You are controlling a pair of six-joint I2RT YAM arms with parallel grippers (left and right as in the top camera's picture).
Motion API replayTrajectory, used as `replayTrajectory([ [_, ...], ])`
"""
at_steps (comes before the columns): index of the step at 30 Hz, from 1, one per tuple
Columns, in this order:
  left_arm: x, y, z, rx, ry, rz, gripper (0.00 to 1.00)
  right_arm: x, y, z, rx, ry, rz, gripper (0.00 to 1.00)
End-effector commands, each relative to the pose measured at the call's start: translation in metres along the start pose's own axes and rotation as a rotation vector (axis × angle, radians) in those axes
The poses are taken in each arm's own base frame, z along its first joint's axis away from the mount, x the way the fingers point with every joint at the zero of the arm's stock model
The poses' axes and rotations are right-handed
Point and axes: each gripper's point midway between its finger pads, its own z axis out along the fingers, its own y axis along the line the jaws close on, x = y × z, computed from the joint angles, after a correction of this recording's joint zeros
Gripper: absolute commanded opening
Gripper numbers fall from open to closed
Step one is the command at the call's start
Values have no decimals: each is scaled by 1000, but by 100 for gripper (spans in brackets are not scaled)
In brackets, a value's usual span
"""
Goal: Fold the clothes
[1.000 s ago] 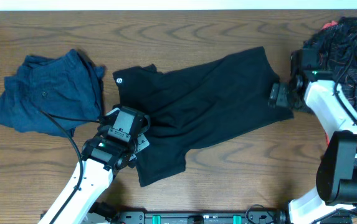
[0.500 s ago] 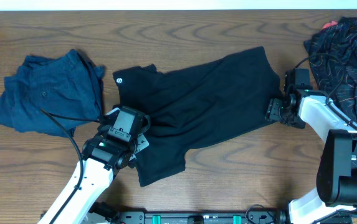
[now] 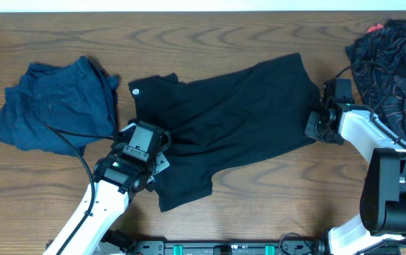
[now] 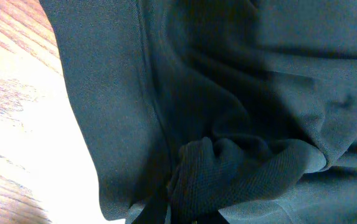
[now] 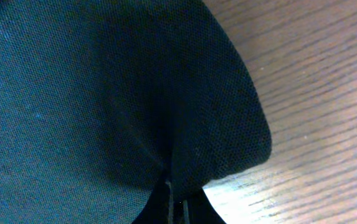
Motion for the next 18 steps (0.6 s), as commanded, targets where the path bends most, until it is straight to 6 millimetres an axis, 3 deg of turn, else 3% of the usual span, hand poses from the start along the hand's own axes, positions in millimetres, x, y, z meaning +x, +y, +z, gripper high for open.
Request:
replayTrajectory([
  [1, -2, 6, 1, -30, -7, 4, 7, 15, -15, 6, 51, 48, 18, 1],
  [5, 10, -6, 0, 42, 63, 49, 6, 15, -13, -1, 38, 56, 23, 1],
  [9, 12, -31, -19, 172, 95, 205, 6, 1, -11, -38, 17, 6, 24, 1],
  [13, -5, -61, -65, 320, 19, 330, 6, -29, -8, -110, -29, -154, 5, 1],
  [16, -30, -79, -113, 410, -96, 358, 6, -49, -11, -182, -72, -319, 21, 1],
  [18, -47, -85, -141, 454, -165, 337, 6, -55, -16, -217, -91, -405, 38, 1],
])
